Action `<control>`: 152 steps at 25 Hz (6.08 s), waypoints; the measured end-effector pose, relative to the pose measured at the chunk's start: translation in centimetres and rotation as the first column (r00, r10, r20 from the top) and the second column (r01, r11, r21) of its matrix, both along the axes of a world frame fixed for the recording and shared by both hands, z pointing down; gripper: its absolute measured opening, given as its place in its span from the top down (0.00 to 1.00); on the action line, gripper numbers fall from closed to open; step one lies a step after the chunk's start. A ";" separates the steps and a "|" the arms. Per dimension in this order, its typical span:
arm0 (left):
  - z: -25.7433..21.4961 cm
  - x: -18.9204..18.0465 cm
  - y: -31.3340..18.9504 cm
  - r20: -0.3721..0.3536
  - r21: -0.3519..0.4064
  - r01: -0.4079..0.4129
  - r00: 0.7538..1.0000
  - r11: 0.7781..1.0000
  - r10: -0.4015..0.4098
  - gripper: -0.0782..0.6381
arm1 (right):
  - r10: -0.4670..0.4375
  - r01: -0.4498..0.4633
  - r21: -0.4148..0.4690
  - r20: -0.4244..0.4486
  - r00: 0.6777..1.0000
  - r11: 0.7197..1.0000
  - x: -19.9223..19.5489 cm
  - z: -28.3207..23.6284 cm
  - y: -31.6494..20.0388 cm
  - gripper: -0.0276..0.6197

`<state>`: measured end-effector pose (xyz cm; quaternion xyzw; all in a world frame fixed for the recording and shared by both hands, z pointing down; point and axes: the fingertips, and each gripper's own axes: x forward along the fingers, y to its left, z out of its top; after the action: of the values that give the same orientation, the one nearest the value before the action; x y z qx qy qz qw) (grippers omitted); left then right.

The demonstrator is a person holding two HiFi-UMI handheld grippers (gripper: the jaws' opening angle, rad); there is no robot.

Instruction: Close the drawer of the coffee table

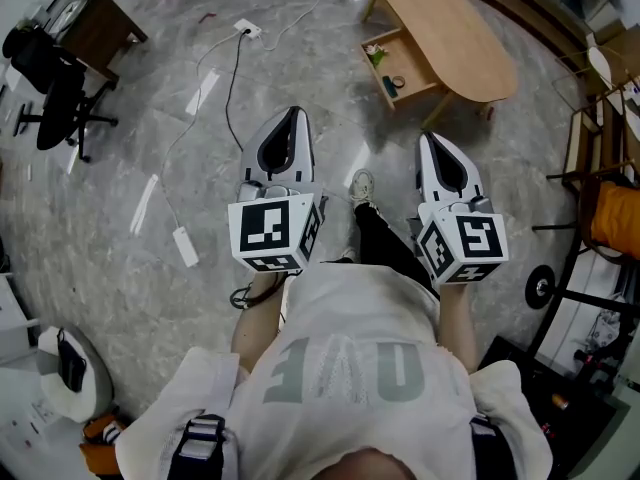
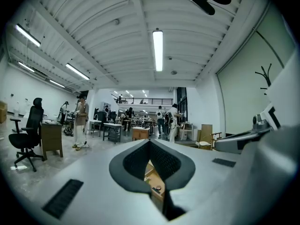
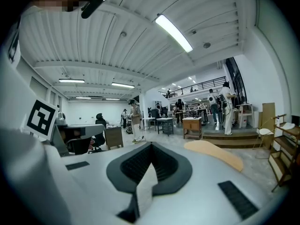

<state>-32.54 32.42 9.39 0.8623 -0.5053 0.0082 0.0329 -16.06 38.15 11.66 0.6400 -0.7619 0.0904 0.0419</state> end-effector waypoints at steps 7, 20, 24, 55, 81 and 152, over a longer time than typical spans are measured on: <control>1.4 3.1 -5.0 -0.013 0.033 0.002 1.000 0.999 -0.001 0.88 | -0.032 0.032 0.028 -0.007 0.999 0.999 2.3 1.8 -6.6 0.95; 0.5 13.3 -26.1 -0.007 -0.003 0.024 1.000 1.000 -0.024 0.88 | -0.130 0.131 0.010 -0.035 0.991 0.991 9.7 0.0 -30.9 0.95; -0.4 14.7 -33.0 -0.079 -0.014 0.041 0.996 0.999 -0.042 0.88 | -0.144 0.144 0.014 -0.029 0.989 0.989 11.6 -1.3 -37.6 0.95; -2.1 20.4 -51.8 -0.071 -0.003 -0.168 0.983 0.986 0.167 0.88 | 0.040 -0.041 0.036 0.014 0.999 0.999 16.3 -2.0 -52.9 0.95; 37.5 31.3 -55.4 -0.022 -0.282 -0.401 0.911 0.872 0.411 0.88 | 0.148 -0.134 -0.172 0.072 0.986 0.976 22.9 35.4 -57.3 0.95; 62.1 37.5 -47.5 0.719 -0.687 -0.727 -0.679 0.002 0.150 0.79 | -0.001 0.012 -0.378 0.028 1.000 0.926 25.3 43.4 -48.4 0.95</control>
<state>4.91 -15.11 71.46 0.6229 0.3877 0.4491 -0.5099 9.20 -10.24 55.03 0.6161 -0.7327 0.2444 0.1544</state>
